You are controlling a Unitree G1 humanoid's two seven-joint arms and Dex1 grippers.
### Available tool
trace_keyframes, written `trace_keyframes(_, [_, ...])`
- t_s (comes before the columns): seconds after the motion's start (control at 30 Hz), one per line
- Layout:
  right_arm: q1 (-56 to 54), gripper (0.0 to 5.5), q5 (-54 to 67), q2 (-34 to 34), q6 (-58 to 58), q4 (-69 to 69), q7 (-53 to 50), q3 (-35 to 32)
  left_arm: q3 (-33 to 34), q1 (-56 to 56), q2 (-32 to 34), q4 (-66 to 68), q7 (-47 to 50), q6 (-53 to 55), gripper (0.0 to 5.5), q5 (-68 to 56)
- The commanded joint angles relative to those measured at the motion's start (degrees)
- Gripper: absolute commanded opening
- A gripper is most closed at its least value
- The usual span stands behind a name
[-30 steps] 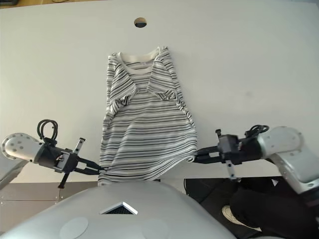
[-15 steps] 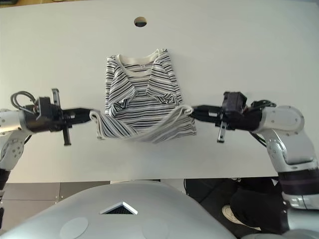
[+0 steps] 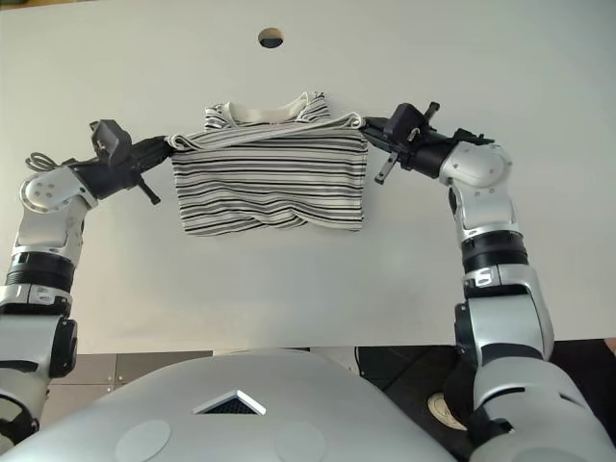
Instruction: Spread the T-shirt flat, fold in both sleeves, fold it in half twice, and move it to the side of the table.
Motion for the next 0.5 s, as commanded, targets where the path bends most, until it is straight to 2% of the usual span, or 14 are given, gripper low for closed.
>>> trace_keyframes(0.03, [-5.4,0.12,-4.15,1.83,-3.74,9.47,-2.86,0.79,0.53,-4.34,-0.86,6.48,1.05,-1.49,0.1,2.91])
trace_keyframes(0.27, [-9.9,0.12,-6.78,5.54,-5.53,19.61,-4.79,0.25,-0.03,-8.11,-3.09,12.3,0.28,-2.09,0.1,6.79])
trace_keyframes(0.3, [-10.42,0.36,-6.77,6.24,-5.02,20.49,-5.11,-0.04,-0.2,-8.66,-3.36,12.81,0.55,-1.58,0.1,7.3])
trace_keyframes(0.5, [-14.46,1.45,-5.78,9.13,-0.81,24.68,-11.78,-3.48,4.15,-12.66,-4.78,16.09,2.07,4.17,1.1,4.89])
